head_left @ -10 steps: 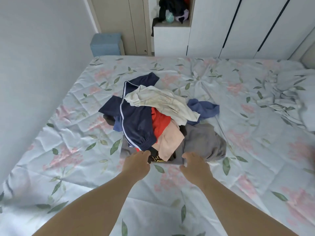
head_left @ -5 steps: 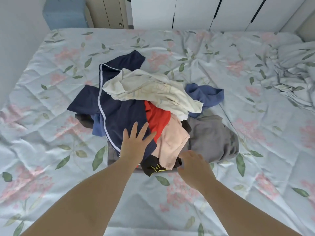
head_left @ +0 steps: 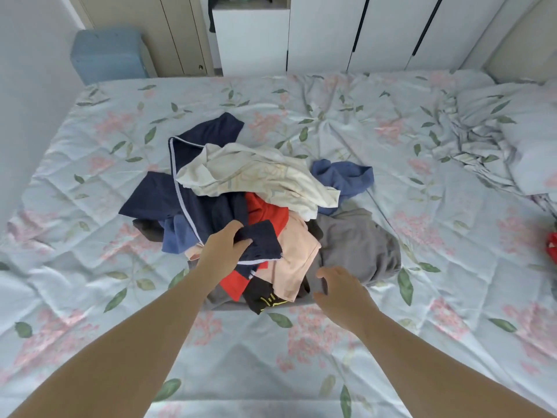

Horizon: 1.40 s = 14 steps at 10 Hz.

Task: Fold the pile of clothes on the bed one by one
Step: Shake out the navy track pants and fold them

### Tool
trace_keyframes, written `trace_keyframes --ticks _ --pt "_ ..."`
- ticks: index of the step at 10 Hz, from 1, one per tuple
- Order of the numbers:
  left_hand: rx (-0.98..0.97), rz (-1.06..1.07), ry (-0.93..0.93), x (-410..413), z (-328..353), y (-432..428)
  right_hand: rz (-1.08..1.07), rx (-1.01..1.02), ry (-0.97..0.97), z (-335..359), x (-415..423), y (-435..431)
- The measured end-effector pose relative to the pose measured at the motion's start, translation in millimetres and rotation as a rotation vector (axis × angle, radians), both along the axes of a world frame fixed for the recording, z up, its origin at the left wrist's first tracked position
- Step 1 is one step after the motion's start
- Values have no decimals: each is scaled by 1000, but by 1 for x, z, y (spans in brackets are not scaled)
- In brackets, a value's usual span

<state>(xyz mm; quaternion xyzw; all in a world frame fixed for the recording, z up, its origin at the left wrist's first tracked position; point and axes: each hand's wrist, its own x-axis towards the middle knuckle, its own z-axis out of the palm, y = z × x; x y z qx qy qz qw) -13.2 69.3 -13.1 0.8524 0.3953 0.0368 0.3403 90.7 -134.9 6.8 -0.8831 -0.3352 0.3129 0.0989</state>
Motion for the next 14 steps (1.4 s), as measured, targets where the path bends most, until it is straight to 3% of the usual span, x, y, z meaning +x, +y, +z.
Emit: trace_keyframes --ticks 2,4,5,6,8,9,11,14 --pt "-173 249 -436 6 98 -52 -137 349 152 64 3 -11" --pt "-393 392 -764 -5 187 -127 -252 843 378 144 8 -55" --pt "-455 457 -860 -20 215 -163 -251 894 558 169 10 -91" --pt "-589 497 -990 -34 239 -199 -190 796 663 176 11 -123" --pt "-717 466 -1104 -41 271 -252 -63 840 639 194 2 -149" --pt "-740 525 -1136 -42 289 -254 -170 937 707 218 -1 -142" --pt "-699 513 -1185 -47 364 -230 -138 1250 613 332 2 -114" --pt "-554 253 -1410 -50 485 -229 -24 1654 644 494 -21 -119"
